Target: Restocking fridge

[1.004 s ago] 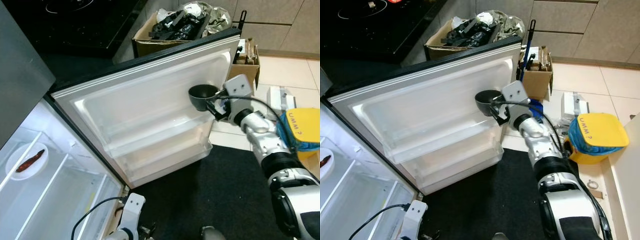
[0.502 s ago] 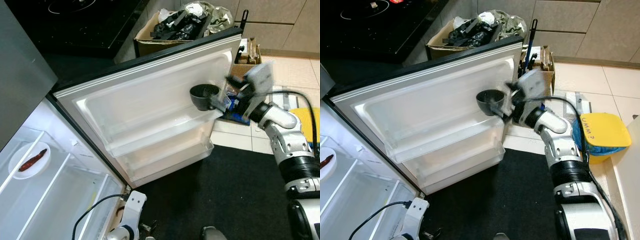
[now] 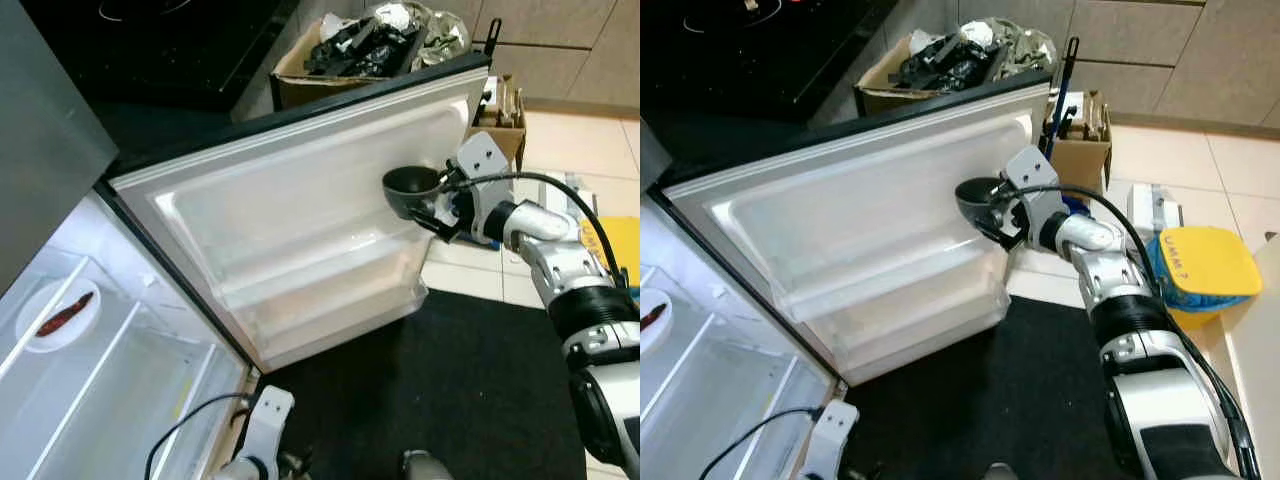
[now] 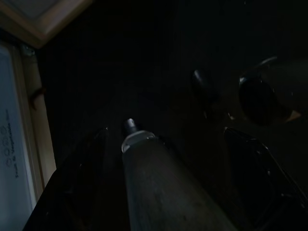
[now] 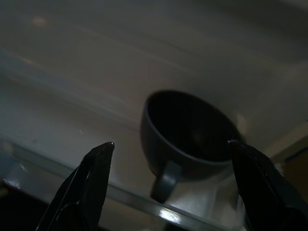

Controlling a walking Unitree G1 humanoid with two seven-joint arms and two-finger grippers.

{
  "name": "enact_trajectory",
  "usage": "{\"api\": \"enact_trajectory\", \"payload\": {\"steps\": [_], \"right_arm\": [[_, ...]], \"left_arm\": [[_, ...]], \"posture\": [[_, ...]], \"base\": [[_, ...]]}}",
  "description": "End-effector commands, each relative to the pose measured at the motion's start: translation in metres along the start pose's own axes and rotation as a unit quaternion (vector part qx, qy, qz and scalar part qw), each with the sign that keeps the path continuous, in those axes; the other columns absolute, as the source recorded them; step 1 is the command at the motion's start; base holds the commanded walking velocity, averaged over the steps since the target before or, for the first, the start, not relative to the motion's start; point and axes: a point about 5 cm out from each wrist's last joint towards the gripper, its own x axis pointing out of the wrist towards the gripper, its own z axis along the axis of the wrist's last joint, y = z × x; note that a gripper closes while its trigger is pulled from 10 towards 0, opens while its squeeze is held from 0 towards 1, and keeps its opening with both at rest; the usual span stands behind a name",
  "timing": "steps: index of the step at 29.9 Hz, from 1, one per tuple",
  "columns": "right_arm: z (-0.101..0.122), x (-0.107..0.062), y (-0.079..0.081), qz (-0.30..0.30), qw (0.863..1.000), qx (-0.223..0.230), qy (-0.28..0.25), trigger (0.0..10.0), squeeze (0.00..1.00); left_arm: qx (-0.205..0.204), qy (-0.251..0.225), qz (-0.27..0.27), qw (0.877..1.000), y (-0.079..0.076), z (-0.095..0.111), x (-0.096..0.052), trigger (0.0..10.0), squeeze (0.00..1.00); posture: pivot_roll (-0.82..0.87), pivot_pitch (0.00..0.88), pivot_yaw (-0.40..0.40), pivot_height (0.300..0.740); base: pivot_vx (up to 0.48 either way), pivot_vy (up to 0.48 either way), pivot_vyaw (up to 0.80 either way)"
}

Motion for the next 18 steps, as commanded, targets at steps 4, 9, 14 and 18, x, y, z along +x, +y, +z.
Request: {"api": "enact_trajectory", "payload": {"steps": [4,9,14,18], "right_arm": [[0.002,0.006,0.004,0.034,0.997,-0.057,0.031,10.0,0.00],[0.011,0.010,0.002,0.055,0.995,-0.080,0.033,10.0,0.00],[0.014,0.009,0.000,0.089,0.987,-0.125,0.056,10.0,0.00],[0.009,0.004,-0.005,0.111,0.975,-0.165,0.097,10.0,0.00]], "left_arm": [[-0.014,0.019,0.003,1.000,-0.003,-0.016,-0.004,10.0,0.00],[-0.020,0.018,0.006,1.000,-0.004,-0.017,-0.004,10.0,0.00],[-0.024,0.016,0.008,1.000,-0.005,-0.017,-0.004,10.0,0.00],[-0.027,0.014,0.009,1.000,-0.006,-0.017,-0.003,10.0,0.00]], "posture": [[-0.13,0.232,0.010,0.740],[-0.12,0.234,0.004,0.740],[-0.12,0.234,-0.005,0.740],[-0.12,0.231,-0.013,0.740]], "base": [[0.000,0.000,0.00],[0.000,0.000,0.00],[0.000,0.000,0.00],[0.000,0.000,0.00]]}}
